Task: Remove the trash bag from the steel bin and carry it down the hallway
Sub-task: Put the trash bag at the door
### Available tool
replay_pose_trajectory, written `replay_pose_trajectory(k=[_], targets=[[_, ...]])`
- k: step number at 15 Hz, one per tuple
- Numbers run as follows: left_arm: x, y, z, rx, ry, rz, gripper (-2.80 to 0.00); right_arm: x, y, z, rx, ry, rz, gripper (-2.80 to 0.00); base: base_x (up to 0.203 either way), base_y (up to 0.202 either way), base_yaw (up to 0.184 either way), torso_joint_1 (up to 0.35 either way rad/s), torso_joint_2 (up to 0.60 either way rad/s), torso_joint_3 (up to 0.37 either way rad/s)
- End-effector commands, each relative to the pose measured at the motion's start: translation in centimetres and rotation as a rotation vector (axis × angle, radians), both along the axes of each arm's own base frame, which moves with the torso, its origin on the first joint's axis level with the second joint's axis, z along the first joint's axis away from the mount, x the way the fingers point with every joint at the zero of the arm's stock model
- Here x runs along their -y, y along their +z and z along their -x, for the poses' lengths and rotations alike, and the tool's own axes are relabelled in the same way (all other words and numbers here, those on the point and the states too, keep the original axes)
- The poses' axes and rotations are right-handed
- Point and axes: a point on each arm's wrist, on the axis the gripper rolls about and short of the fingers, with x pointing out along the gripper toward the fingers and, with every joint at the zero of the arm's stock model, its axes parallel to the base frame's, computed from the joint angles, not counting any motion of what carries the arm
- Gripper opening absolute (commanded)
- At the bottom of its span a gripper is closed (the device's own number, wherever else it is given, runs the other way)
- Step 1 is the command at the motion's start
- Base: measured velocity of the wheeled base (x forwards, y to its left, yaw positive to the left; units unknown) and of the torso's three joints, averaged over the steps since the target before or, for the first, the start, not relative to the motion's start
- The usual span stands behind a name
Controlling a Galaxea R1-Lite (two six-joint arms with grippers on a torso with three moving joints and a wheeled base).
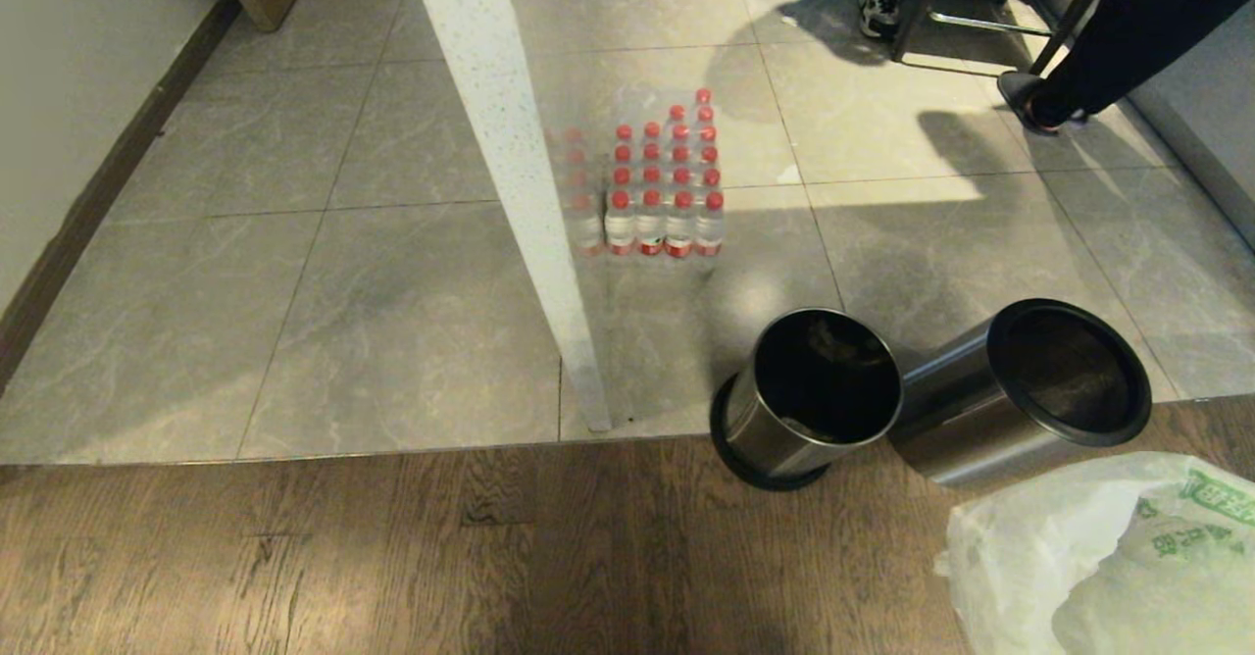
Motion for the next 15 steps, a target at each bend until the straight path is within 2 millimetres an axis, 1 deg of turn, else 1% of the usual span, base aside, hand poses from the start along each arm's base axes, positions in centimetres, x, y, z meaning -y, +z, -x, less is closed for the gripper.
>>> replay_pose_trajectory(k=[1, 15], targets=[[0.00, 0.01, 0.00, 0.001, 0.000, 0.000, -2.80, 0.00, -0.32, 0.00, -0.003, 0.001, 0.000, -2.80, 0.000, 0.000, 0.000, 0.000, 0.00, 0.000], [0.00, 0.00, 0.00, 0.000, 0.000, 0.002, -2.80, 0.00, -0.31, 0.00, -0.002, 0.001, -0.001, -2.80, 0.000, 0.000, 0.000, 0.000, 0.00, 0.000]])
